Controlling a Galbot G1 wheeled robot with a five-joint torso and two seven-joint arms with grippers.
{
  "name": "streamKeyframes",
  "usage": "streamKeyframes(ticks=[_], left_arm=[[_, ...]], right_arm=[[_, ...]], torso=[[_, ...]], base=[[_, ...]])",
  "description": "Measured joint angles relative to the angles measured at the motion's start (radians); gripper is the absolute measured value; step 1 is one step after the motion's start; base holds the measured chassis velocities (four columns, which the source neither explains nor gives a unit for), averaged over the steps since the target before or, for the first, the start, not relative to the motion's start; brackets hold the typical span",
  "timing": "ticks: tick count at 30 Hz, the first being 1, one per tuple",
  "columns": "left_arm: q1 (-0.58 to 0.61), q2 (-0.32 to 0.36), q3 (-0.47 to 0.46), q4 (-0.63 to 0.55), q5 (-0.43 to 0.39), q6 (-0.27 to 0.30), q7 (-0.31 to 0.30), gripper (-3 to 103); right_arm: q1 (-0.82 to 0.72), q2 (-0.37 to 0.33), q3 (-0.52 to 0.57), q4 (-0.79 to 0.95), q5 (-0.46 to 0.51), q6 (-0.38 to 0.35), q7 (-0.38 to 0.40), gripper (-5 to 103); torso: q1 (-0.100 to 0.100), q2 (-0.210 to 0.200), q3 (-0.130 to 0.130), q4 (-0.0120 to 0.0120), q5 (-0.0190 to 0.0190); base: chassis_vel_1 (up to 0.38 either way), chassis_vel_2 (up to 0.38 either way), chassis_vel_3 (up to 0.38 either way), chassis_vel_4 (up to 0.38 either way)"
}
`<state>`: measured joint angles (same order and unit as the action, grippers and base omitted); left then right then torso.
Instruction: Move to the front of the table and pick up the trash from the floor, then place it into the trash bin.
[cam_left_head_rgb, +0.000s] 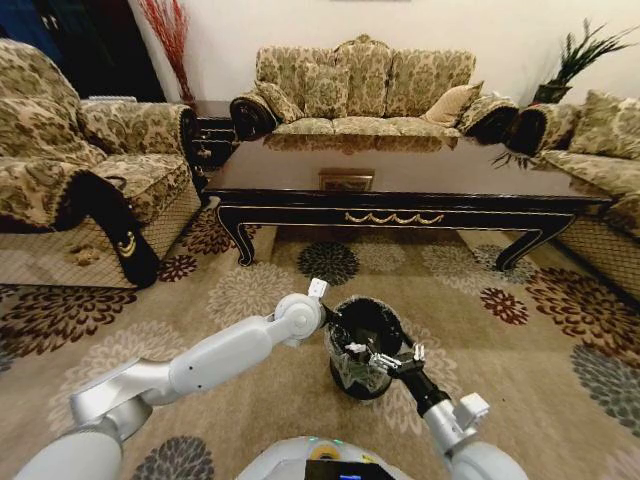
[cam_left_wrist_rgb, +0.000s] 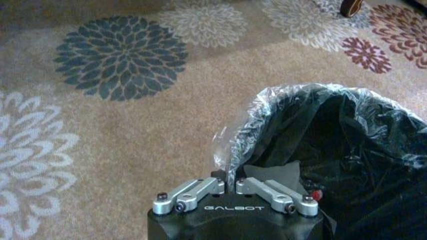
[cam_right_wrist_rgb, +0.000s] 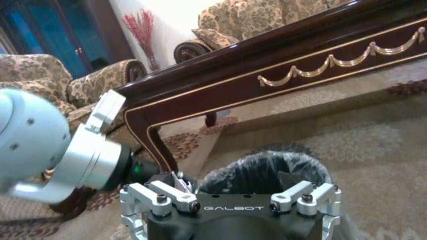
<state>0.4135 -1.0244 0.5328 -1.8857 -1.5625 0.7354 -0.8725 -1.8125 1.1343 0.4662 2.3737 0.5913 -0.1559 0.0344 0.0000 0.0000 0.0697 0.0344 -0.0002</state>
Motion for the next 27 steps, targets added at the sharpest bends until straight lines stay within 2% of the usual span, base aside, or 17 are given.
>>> streamKeyframes(ticks=[1, 2, 4, 6, 7, 8, 13, 15, 16, 17, 18, 19, 20, 27], left_arm=[[0.001, 0.001, 0.0, 0.0, 0.002, 0.0, 0.0, 3], [0.001, 0.001, 0.0, 0.0, 0.002, 0.0, 0.0, 3], [0.001, 0.001, 0.002, -0.001, 0.003, 0.0, 0.001, 3], [0.0, 0.001, 0.002, -0.001, 0.003, 0.0, 0.001, 3], [-0.002, 0.0, 0.003, -0.004, 0.003, 0.0, 0.002, 3], [-0.003, 0.0, 0.005, -0.005, 0.003, 0.0, 0.002, 3], [-0.004, -0.003, 0.01, -0.007, 0.002, 0.0, 0.001, 3], [-0.003, -0.003, 0.01, -0.008, 0.002, 0.0, -0.001, 3], [-0.001, -0.003, 0.01, -0.009, 0.002, 0.0, -0.001, 3], [-0.001, -0.003, 0.01, -0.009, 0.002, 0.0, -0.002, 3], [-0.001, -0.003, 0.01, -0.009, 0.002, 0.0, -0.002, 3], [0.0, -0.002, 0.01, -0.011, 0.003, 0.0, -0.003, 3], [0.003, 0.001, 0.01, -0.013, 0.002, 0.0, -0.003, 3], [0.026, 0.04, -0.016, -0.035, 0.005, 0.0, -0.004, 3]], right_arm=[[0.009, -0.004, 0.012, -0.001, -0.055, -0.015, 0.013, 100], [0.009, -0.004, 0.012, -0.001, -0.055, -0.015, 0.013, 100], [0.011, -0.009, 0.021, -0.008, -0.13, -0.021, 0.032, 100], [0.01, -0.007, 0.021, -0.008, -0.137, -0.022, 0.039, 100], [0.014, 0.013, 0.02, -0.016, -0.219, -0.006, 0.069, 100], [0.013, 0.019, 0.017, -0.015, -0.229, 0.0, 0.071, 100], [-0.001, 0.034, 0.014, 0.011, -0.178, -0.038, 0.093, 100], [-0.01, 0.036, 0.019, 0.068, -0.032, -0.114, 0.113, 100], [-0.012, 0.035, 0.023, 0.096, 0.091, -0.152, 0.121, 100], [-0.012, 0.037, 0.025, 0.112, 0.172, -0.192, 0.143, 100], [-0.012, 0.037, 0.025, 0.112, 0.172, -0.192, 0.143, 100], [-0.008, 0.041, 0.028, 0.121, 0.213, -0.222, 0.162, 100], [0.011, 0.041, 0.038, 0.12, 0.12, -0.183, 0.137, 100], [0.033, 0.015, 0.064, 0.084, 0.074, -0.14, 0.121, 100]], torso=[[0.0, 0.0, 0.0, 0.0001, 0.0003], [0.0, 0.0, 0.0, 0.0001, 0.0003], [0.0, 0.0, 0.0, 0.0001, 0.0004], [0.0, 0.0, 0.0, 0.0002, 0.0003], [0.0, 0.0, 0.0, -0.0001, 0.0002], [0.0, 0.0, 0.0, 0.0, 0.0005], [0.0, 0.0, 0.0, 0.0, 0.0003], [0.0, 0.0, 0.0, -0.0001, -0.0005], [0.0, 0.0, 0.0, 0.0, 0.0004], [0.0, 0.0, 0.0, 0.0001, 0.0001], [0.0, 0.0, 0.0, 0.0001, 0.0001], [0.0, 0.0, 0.0, -0.0001, -0.0003], [0.0, 0.0, 0.0, 0.0, 0.0002], [0.0, 0.0, 0.0, -0.0001, 0.0002]], base=[[0.0, 0.0, 0.0, 0.0], [0.0, 0.0, 0.0, 0.0], [0.0, 0.0, 0.0, 0.0], [0.0, 0.0, 0.0, 0.0], [0.0, 0.0, 0.0, 0.0], [0.0, 0.0, 0.0, 0.0], [0.0, 0.0, 0.0, 0.0], [0.0, 0.0, 0.0, 0.0], [0.0, 0.0, 0.0, 0.0], [0.0, 0.0, 0.0, 0.0], [0.0, 0.0, 0.0, 0.0], [0.0, 0.0, 0.0, 0.0], [0.0, 0.0, 0.0, 0.0], [0.0, 0.0, 0.0, 0.0]])
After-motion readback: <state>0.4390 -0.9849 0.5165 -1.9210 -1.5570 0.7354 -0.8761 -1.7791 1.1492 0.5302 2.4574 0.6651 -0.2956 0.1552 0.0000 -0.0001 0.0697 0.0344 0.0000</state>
